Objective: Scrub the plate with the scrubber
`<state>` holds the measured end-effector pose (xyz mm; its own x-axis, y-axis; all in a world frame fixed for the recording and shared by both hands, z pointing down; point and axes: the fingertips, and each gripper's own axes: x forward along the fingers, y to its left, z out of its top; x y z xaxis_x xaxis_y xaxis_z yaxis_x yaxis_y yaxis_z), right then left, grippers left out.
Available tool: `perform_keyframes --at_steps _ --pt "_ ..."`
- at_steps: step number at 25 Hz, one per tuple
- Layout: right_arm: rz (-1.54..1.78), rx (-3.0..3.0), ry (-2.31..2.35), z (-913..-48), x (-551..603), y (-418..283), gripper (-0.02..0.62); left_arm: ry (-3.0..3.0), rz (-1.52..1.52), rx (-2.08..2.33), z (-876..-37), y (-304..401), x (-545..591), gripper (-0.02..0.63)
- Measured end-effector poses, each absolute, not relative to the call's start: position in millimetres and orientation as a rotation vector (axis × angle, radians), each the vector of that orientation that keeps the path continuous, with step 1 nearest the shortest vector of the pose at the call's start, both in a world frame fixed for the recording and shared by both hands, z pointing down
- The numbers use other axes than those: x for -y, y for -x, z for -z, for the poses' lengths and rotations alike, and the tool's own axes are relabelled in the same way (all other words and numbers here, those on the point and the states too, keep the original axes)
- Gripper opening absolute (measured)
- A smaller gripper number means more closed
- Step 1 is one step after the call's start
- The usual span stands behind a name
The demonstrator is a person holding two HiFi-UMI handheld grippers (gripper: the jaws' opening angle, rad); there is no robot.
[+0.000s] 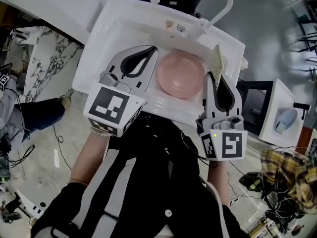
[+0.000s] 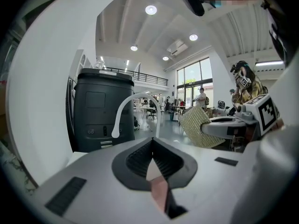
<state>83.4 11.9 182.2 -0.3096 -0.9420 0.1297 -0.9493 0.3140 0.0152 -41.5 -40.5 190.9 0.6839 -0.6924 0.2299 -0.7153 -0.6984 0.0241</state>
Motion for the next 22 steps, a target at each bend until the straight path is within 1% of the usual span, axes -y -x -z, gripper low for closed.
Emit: perform_keyframes --at_steps 22 --pt "-0.109 2.447 -1.730 -191 -18 -82 0.075 -2.802 -0.332 1.151 -190 29 35 0.000"
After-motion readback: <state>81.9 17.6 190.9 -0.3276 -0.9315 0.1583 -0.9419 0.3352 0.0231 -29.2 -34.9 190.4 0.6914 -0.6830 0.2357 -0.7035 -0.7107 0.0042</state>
